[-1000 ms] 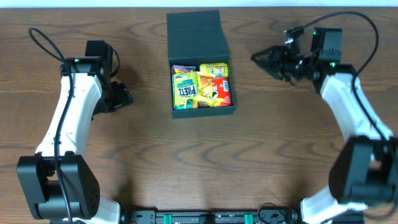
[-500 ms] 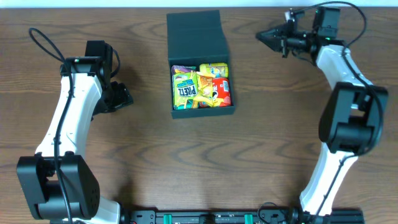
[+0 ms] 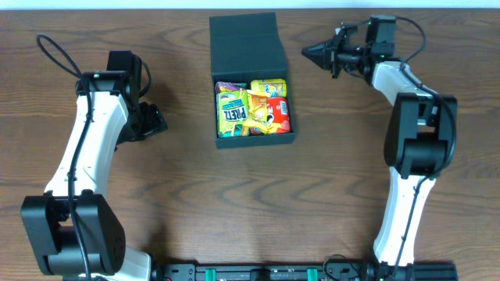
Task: Pack container
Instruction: 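Move the right gripper to the box's back right edge by the lid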
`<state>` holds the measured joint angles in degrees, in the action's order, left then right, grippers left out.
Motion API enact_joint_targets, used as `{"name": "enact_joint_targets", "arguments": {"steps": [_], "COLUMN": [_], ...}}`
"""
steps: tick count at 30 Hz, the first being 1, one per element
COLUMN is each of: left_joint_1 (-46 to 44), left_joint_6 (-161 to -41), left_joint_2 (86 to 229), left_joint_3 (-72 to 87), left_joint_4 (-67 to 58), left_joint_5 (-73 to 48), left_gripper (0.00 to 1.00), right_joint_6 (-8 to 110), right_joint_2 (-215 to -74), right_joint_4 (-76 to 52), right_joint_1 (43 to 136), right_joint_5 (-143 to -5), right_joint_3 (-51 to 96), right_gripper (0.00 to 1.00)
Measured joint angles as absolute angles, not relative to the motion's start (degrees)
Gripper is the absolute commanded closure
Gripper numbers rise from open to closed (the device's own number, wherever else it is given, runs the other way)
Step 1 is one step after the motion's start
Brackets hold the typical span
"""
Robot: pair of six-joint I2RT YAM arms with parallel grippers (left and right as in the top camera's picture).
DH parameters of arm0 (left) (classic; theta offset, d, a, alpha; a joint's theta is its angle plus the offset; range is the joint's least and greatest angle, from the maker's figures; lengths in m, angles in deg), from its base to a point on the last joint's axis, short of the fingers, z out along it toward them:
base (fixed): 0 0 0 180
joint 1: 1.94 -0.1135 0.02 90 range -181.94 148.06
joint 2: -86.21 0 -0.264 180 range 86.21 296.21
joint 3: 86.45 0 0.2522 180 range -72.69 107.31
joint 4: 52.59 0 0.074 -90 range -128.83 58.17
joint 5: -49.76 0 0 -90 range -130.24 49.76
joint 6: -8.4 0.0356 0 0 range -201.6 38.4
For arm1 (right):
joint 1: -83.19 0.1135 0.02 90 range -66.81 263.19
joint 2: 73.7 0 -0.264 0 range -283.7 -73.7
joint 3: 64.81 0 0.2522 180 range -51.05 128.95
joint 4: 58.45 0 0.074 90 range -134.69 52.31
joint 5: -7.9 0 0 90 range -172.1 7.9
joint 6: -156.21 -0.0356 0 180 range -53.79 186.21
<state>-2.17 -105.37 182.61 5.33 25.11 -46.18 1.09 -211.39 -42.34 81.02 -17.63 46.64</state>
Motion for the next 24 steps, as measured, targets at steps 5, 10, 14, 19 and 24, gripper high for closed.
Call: {"name": "enact_joint_targets", "arguments": {"steps": [5,10,14,19,24], "left_joint_1": [-2.17,-2.17,-2.17,-2.17,-2.17], "left_joint_6": [-105.37,-105.37,-105.37,-105.37,-105.37], "left_joint_2": [182.61,182.61,182.61,182.61,182.61], "left_joint_3": [5.33,5.33,5.31,5.31,5.33], "left_joint_4": [25.11,25.09,25.09,25.11,25.11], "left_joint_5": [-46.2,-46.18,-46.18,-46.18,-46.2], "left_gripper": [0.05,0.05,0.05,0.05,0.05], "right_joint_6": [0.08,0.01,-0.47,-1.04,-2.06], "right_joint_2": [-214.78,-217.49,-218.12,-219.04,-219.59], "right_joint_4": [-42.43,-44.42,-47.52,-50.67,-53.16], "right_joint_1": [82.02,82.83,83.88,85.43,87.12], "right_joint_5": [-18.66,-19.32,-20.63,-21.44,-22.38], "right_joint_3": [46.66,46.77,46.86,46.95,47.36], "right_gripper": [0.98,0.99,0.99,0.98,0.99]}}
